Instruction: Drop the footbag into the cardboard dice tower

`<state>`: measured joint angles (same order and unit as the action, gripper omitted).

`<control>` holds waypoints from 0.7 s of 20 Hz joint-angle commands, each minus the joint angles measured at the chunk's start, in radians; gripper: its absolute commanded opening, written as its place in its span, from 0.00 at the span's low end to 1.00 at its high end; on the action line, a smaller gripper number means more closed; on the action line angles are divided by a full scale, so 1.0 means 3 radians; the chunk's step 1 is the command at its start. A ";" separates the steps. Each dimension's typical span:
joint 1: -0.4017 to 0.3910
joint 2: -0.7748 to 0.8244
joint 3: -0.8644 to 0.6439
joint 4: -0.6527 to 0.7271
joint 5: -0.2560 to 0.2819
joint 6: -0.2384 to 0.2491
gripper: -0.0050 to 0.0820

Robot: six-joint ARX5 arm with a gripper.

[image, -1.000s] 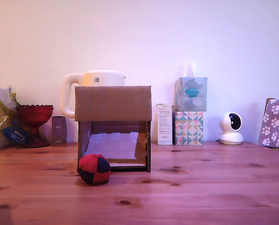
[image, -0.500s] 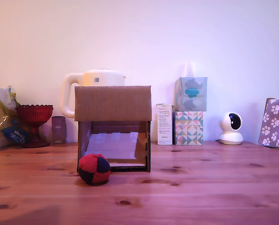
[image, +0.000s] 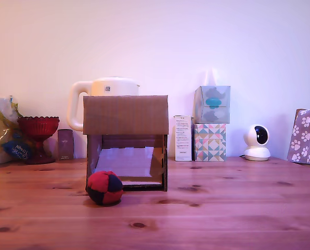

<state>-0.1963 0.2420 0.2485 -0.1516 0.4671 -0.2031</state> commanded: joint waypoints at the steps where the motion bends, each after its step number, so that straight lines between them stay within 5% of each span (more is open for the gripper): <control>1: -0.0135 0.0085 0.0017 0.0066 0.0008 0.0057 0.03; 9: -0.0849 0.1105 0.0017 0.0514 -0.0155 0.0181 0.03; 14: -0.0927 0.1745 0.0018 0.0926 -0.0156 0.0181 0.03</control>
<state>-0.4759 0.7578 0.2508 0.0982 0.4194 -0.1558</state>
